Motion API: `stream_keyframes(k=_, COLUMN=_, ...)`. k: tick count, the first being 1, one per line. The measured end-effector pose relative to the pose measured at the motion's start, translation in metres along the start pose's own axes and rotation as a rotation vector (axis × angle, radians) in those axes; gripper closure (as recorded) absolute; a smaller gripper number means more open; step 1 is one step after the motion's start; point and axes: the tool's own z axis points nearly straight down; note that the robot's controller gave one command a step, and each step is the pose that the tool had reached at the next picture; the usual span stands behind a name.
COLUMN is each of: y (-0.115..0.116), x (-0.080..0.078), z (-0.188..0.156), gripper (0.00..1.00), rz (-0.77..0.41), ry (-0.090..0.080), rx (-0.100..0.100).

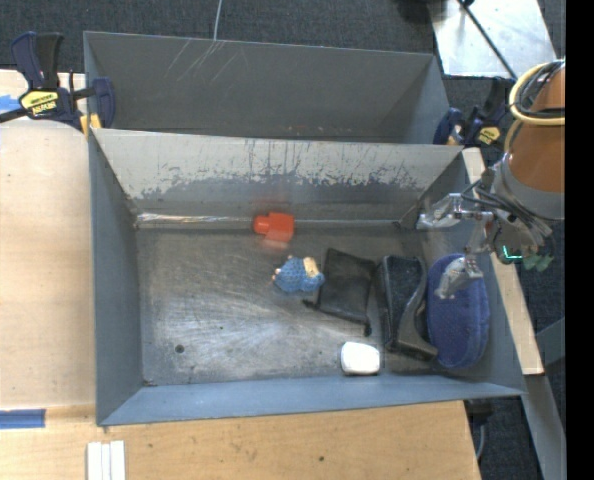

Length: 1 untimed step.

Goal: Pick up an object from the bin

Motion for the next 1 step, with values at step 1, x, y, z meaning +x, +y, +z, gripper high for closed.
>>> stream_keyframes(k=1, y=0.0827, x=-0.0349, z=0.1352, gripper=0.0, rz=-0.091, ry=-0.012, rx=0.005)
